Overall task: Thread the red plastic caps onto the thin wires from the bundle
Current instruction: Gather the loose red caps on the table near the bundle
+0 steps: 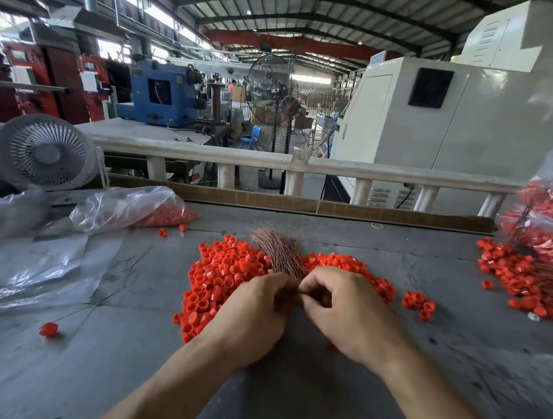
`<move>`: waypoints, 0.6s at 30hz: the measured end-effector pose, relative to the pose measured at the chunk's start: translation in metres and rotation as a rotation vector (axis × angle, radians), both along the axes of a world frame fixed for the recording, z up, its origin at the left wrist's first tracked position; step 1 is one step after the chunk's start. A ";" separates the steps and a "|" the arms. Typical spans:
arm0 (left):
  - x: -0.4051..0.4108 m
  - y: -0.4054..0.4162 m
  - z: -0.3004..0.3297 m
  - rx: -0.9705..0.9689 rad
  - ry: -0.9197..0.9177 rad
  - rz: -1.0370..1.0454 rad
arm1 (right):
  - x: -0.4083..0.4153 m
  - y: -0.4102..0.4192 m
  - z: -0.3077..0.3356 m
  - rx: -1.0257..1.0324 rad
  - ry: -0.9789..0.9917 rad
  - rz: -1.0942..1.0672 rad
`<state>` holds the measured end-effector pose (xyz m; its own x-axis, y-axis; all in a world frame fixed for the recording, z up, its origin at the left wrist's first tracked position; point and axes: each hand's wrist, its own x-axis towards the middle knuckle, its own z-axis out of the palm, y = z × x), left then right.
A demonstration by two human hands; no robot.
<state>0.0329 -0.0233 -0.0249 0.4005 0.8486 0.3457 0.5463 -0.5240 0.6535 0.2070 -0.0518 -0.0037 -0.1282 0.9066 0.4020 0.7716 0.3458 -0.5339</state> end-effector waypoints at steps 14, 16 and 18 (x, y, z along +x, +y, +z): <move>-0.001 -0.003 0.004 0.058 -0.081 -0.044 | -0.014 -0.014 0.019 0.343 0.215 0.038; 0.001 -0.003 0.004 0.049 -0.114 -0.034 | -0.013 -0.014 0.021 0.378 0.275 0.011; 0.001 -0.003 0.005 0.046 -0.139 -0.013 | -0.011 -0.013 0.022 0.393 0.309 -0.022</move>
<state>0.0340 -0.0265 -0.0203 0.3570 0.8254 0.4373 0.4449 -0.5619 0.6974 0.1955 -0.0652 0.0180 0.0685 0.6802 0.7298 0.6075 0.5518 -0.5714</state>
